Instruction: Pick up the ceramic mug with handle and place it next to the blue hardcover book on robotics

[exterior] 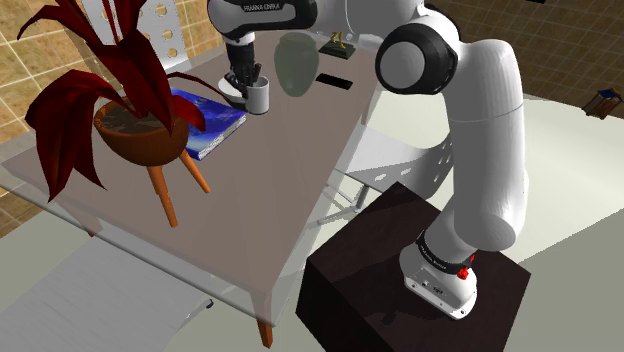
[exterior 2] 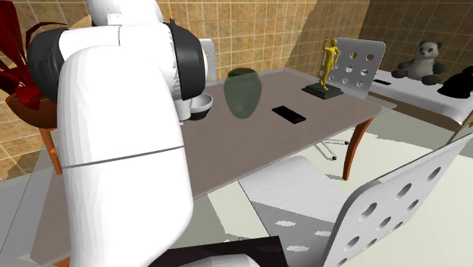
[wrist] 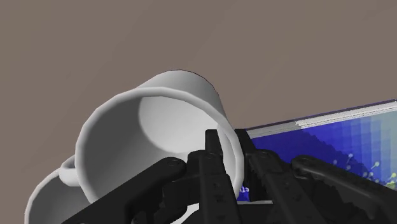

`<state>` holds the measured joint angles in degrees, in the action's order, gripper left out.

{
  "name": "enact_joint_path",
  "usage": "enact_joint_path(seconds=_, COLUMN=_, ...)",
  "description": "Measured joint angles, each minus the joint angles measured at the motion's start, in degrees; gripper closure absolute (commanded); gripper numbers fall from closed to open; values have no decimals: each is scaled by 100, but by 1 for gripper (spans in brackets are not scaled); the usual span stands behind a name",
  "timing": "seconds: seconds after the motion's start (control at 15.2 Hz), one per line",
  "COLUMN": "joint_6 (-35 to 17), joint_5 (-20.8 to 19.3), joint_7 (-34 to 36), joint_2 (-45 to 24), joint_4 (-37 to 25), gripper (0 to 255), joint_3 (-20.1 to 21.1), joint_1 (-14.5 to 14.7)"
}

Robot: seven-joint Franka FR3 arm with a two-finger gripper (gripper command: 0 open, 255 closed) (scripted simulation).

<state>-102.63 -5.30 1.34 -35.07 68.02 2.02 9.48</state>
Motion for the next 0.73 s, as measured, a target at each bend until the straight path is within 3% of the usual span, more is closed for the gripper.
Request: enact_joint_path(seconds=0.73, joint_6=-767, joint_5=-22, joint_7=61, joint_2=-103, joint_4=665, gripper=255, joint_3=-6, joint_1=-7)
